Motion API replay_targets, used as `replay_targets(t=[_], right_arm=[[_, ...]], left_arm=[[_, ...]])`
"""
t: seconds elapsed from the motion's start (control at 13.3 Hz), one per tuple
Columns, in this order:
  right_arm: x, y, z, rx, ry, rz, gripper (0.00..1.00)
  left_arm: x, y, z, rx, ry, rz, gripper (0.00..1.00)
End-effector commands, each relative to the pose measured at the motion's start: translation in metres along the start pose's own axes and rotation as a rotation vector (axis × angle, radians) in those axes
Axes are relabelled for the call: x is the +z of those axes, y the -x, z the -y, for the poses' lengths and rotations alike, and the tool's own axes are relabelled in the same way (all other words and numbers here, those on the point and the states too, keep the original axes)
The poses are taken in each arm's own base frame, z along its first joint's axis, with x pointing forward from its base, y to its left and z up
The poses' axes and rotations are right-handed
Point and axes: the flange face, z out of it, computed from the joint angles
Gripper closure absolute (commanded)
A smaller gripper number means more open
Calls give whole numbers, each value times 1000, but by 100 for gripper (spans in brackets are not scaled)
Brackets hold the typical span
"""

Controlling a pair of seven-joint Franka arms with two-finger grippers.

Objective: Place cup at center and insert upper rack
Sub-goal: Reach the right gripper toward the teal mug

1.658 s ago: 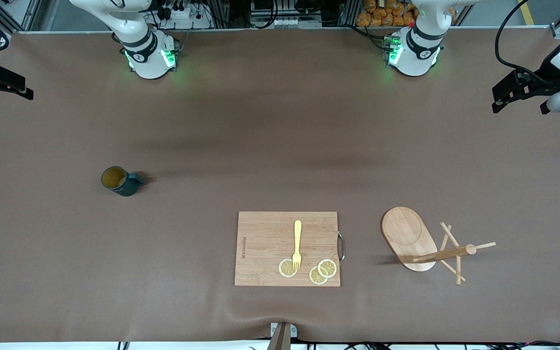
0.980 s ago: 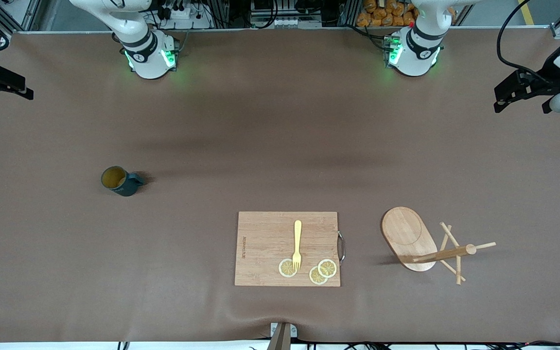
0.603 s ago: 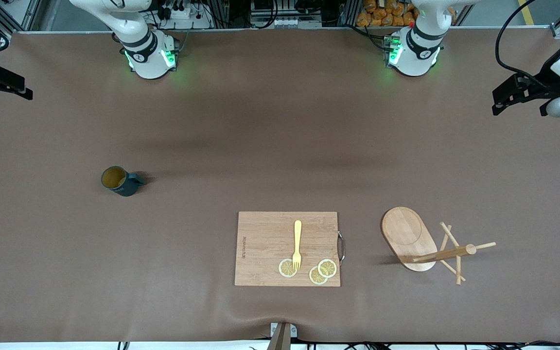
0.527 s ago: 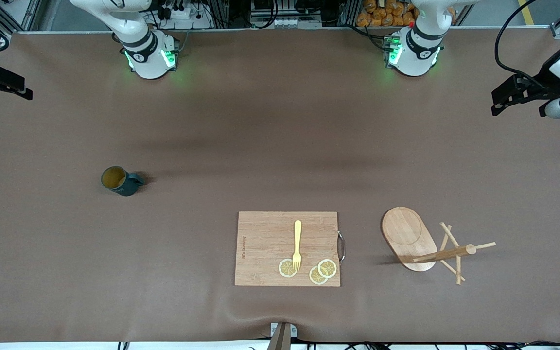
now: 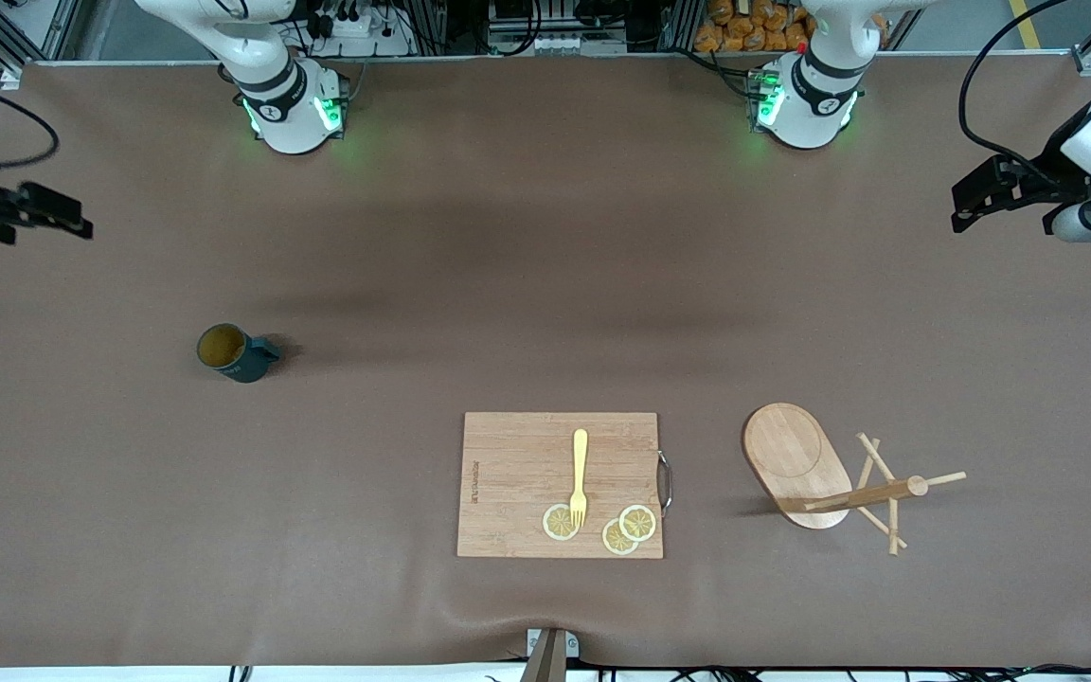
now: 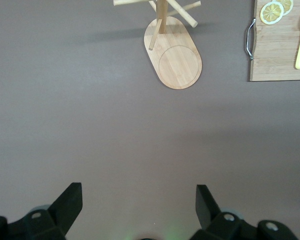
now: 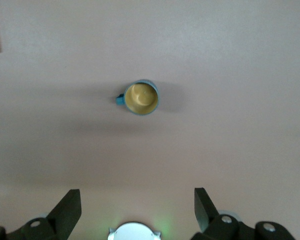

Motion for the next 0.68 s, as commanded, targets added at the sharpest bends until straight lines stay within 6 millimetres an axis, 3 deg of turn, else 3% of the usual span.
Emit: replay_targets(t=[0.0,0.6], right_arm=[[40,-8,-6,13,13,0,0],[166,-83,-18,12,17,50,0]], left_arm=[[4,-3,-3,-3,-4,-13,0],[30,-16,-5,9,1,0,0]])
